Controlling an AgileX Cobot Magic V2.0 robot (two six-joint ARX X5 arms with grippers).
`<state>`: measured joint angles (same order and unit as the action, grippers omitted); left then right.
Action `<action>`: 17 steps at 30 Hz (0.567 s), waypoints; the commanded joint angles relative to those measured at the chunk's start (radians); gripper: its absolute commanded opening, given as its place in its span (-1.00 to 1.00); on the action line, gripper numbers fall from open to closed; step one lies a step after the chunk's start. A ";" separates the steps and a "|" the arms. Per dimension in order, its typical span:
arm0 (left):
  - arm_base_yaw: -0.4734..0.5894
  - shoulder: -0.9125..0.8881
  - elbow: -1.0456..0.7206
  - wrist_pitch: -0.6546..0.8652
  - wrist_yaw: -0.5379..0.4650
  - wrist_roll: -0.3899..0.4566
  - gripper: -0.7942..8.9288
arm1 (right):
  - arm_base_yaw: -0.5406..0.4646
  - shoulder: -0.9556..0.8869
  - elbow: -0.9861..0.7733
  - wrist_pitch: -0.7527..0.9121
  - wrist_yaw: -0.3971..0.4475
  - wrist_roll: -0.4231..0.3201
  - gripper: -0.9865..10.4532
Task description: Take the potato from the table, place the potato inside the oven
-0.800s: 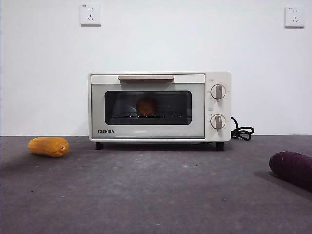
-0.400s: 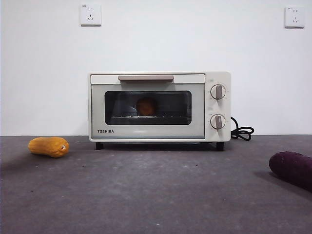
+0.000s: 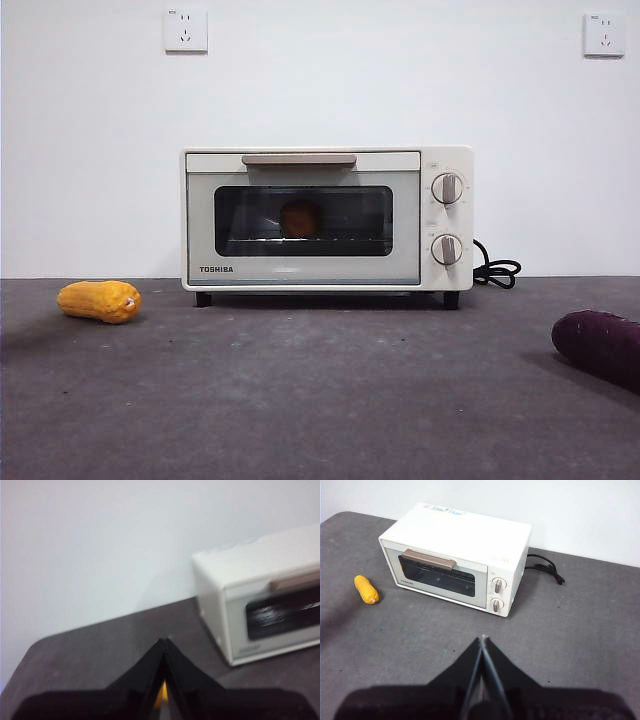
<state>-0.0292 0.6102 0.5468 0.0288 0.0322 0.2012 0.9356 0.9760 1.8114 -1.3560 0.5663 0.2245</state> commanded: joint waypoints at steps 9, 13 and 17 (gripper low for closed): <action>0.016 -0.410 -0.515 0.079 -0.060 -0.081 -0.85 | 0.001 0.009 -0.008 -0.021 0.003 0.007 -0.82; 0.017 -0.521 -0.539 -0.077 -0.059 -0.097 -0.85 | 0.001 0.010 -0.008 -0.021 0.003 0.007 -0.82; 0.020 -0.576 -0.539 -0.174 -0.059 -0.077 -0.85 | 0.001 0.010 -0.008 -0.021 0.003 0.007 -0.82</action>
<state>-0.0132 0.0399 0.0170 -0.1326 -0.0261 0.1200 0.9356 0.9852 1.8114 -1.3563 0.5671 0.2245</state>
